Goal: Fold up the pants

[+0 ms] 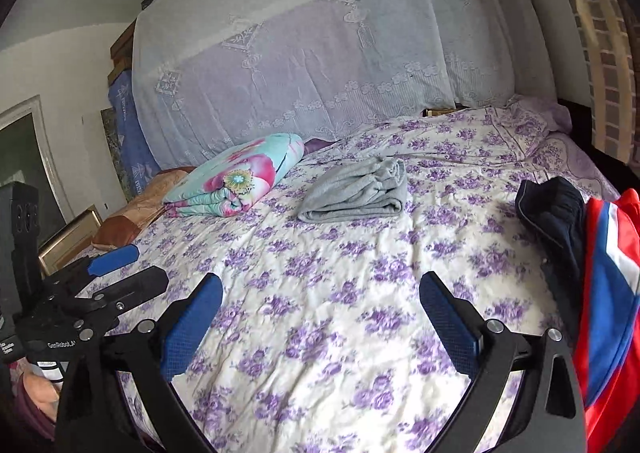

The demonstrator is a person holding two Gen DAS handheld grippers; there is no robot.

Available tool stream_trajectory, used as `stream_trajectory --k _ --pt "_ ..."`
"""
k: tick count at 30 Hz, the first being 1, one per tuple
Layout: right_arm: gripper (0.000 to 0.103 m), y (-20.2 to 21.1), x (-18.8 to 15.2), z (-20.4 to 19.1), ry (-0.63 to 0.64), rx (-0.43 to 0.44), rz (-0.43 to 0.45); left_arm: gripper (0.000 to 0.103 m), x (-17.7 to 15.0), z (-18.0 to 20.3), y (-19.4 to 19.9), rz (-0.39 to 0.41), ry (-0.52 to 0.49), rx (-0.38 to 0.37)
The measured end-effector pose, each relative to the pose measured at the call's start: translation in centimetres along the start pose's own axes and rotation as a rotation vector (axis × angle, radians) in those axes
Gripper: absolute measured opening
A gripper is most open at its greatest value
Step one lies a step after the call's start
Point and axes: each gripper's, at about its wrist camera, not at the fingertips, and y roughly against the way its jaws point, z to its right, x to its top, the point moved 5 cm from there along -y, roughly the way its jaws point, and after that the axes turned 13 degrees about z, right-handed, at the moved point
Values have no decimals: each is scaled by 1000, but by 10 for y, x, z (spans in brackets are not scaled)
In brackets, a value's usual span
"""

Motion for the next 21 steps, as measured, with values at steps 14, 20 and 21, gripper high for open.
stream_trajectory --k 14,20,21 --pt "99 20 -82 -5 55 -152 29 98 -76 -38 36 -42 54 303" --pt "99 30 -85 -17 130 -166 64 98 -87 -44 32 -68 52 329" --pt "99 31 -84 -18 137 -173 69 98 -87 -44 32 -69 50 331"
